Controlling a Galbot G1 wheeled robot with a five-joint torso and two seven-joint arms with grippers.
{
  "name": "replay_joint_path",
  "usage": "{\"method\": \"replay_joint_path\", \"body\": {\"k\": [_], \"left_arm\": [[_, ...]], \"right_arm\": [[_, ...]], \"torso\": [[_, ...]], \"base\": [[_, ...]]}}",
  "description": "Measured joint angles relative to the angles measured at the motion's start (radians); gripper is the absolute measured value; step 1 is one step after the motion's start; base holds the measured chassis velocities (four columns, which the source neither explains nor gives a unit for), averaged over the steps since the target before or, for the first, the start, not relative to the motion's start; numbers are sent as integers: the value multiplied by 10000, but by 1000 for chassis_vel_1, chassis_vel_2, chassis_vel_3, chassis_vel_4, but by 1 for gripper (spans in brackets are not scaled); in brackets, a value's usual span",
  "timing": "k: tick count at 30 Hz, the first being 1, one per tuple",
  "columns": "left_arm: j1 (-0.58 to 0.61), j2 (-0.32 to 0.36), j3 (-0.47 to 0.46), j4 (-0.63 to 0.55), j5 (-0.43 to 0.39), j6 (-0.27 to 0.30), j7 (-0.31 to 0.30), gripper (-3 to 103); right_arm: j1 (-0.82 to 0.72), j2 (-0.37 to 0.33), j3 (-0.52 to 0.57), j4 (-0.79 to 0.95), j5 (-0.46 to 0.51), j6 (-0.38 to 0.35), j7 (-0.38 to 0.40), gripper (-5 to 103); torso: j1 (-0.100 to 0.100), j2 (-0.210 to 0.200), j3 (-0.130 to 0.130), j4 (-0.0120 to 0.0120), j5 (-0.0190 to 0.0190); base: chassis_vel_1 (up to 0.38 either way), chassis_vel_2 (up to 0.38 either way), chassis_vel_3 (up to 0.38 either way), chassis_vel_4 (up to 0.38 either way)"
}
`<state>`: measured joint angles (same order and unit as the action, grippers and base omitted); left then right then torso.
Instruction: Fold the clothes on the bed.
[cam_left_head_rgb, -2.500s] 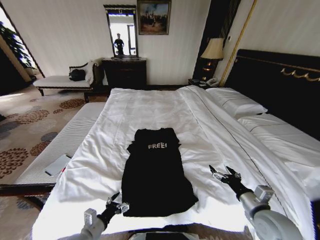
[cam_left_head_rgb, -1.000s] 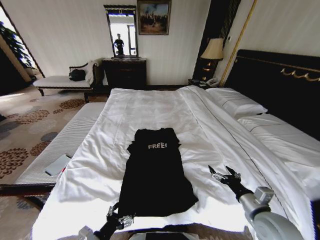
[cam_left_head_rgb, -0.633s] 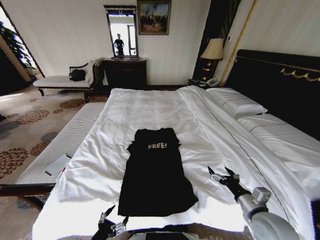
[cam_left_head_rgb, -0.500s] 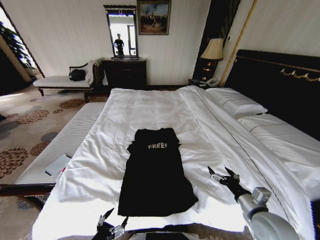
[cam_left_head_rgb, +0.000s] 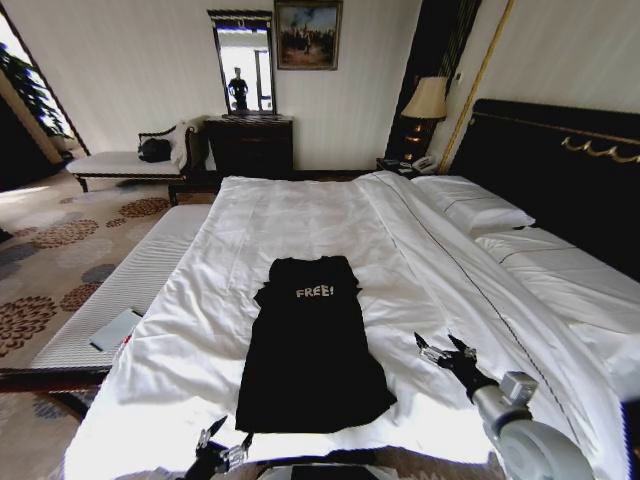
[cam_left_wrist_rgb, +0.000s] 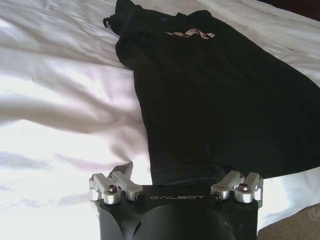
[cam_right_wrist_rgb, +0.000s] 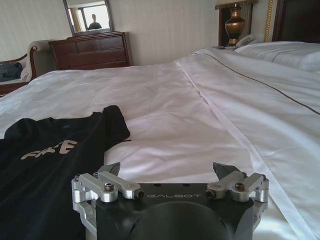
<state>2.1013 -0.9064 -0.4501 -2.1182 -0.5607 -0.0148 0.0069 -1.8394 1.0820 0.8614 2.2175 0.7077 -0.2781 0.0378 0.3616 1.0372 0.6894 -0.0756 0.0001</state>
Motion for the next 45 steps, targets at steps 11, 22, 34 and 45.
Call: {"method": "replay_joint_path", "body": {"k": [11, 22, 34, 45], "left_arm": [[-137, -39, 61, 115, 16, 32, 0, 49], [-496, -328, 137, 340, 9, -181, 1, 11], [-255, -238, -259, 201, -408, -486, 22, 0], [15, -12, -892, -115, -988, -581, 6, 0]], "right_arm": [[88, 22, -110, -72, -3, -75, 68, 100], [-493, 500, -264, 205, 858, -503, 205, 100], [-982, 1716, -517, 880, 4287, -2995, 1965, 100], [-839, 2033, -1006, 1173, 5536, -4275, 2548, 100]], "torso": [[0, 0, 0, 0, 1], [0, 0, 0, 0, -1], [0, 0, -1, 0, -1], [0, 0, 0, 0, -2]], "base": [[0, 0, 0, 0], [0, 0, 0, 0], [0, 0, 0, 0], [0, 0, 0, 0]]}}
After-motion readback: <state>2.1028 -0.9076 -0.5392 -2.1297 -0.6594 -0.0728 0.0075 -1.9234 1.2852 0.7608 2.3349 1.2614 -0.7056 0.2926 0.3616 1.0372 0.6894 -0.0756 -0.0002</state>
